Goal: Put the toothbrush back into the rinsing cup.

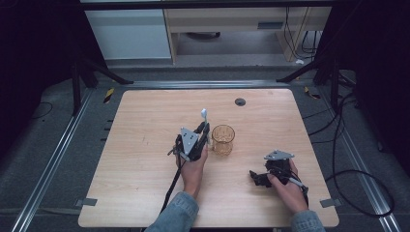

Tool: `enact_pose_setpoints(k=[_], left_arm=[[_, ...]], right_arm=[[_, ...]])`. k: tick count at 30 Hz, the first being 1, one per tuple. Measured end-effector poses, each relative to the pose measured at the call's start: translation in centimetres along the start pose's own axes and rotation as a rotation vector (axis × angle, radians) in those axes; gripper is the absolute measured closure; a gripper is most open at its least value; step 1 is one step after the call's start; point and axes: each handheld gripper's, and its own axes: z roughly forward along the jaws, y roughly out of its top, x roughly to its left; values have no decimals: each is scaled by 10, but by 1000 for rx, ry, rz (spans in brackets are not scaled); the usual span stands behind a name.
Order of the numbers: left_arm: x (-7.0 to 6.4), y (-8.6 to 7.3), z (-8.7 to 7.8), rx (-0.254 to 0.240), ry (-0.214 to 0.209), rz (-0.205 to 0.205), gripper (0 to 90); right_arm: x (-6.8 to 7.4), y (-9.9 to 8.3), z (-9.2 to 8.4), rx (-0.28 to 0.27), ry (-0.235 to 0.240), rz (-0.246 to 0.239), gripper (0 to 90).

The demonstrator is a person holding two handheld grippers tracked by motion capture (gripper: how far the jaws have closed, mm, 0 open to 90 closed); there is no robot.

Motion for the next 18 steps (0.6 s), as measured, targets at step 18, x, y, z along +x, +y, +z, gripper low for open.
enact_pose_setpoints(k=[18], left_arm=[[-1,-6,-1,22,-1,13,786]], right_arm=[[0,0,0,0,0,2,4]])
